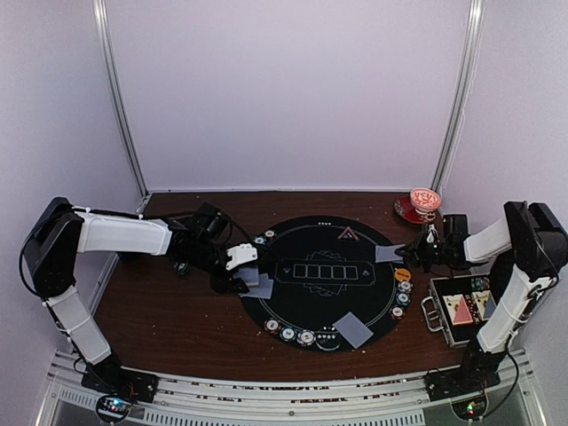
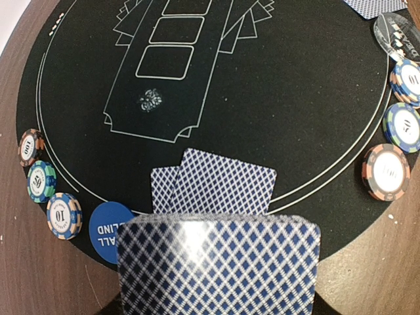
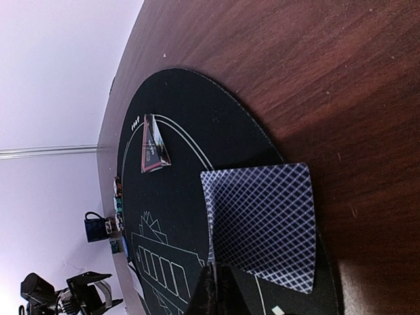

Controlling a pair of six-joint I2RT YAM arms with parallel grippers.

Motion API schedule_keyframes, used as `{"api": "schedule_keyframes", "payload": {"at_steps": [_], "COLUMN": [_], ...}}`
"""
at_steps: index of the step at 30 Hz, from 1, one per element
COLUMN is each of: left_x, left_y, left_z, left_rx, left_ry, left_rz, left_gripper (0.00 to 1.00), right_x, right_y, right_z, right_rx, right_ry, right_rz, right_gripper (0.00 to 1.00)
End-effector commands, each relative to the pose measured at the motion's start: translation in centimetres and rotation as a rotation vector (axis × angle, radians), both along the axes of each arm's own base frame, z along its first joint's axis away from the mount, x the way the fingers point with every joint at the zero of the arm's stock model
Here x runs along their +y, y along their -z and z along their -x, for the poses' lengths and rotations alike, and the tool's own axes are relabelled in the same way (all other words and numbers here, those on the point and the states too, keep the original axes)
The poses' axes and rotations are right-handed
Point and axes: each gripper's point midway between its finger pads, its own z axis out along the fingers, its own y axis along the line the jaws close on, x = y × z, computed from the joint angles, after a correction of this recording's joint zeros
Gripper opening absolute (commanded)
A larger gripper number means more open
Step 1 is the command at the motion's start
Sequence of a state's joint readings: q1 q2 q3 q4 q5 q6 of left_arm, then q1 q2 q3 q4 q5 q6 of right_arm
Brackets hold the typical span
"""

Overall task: Distribute texas hold em gaming equipment
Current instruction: Distribute the poker card in the big blind area.

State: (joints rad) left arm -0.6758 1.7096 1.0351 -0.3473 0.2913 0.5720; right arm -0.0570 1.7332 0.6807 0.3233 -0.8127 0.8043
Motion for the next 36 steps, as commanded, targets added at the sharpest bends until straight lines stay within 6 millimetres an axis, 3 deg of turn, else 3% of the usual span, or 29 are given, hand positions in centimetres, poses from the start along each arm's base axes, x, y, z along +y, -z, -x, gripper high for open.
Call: {"api": "schedule_keyframes", "payload": {"at_steps": [1,10,25,30,36], "left_x": [-0.2,-0.2,-0.2,-0.1,-0.2], "left_y": [-0.3,-0.2,-0.2,-0.1,-0.1], "left_z": [-0.2,-0.2,-0.3,-0.3,-0.3], "left_rx": [-0.007,-0.007,-0.009,-0.006,-0.006], "left_ry": [0.011,0.012,0.010,0.010,0.009], "left_rz": [0.016,0.013,0.013,0.010,0.010], "left_gripper": [0.60,0.60,0.60,0.60,0.60], "right_x": [0.0,-0.4,-2.8,-4.0,-4.9], "right_y": [-0.8,-0.1,1.1,0.3,-1.3], "right_z": [-1.8,-2.2,-2.0,-1.9,-1.8], "right_rx": [-0.039,-0.019,0.051,0.048,0.021], "right_ry": [-0.007,-0.005,0.055,0.094,0.126], "right_rz": [-0.013,0.016,0.167,0.248,0.295], "right_gripper": [0.00,0.00,0.37,0.51,0.56]}}
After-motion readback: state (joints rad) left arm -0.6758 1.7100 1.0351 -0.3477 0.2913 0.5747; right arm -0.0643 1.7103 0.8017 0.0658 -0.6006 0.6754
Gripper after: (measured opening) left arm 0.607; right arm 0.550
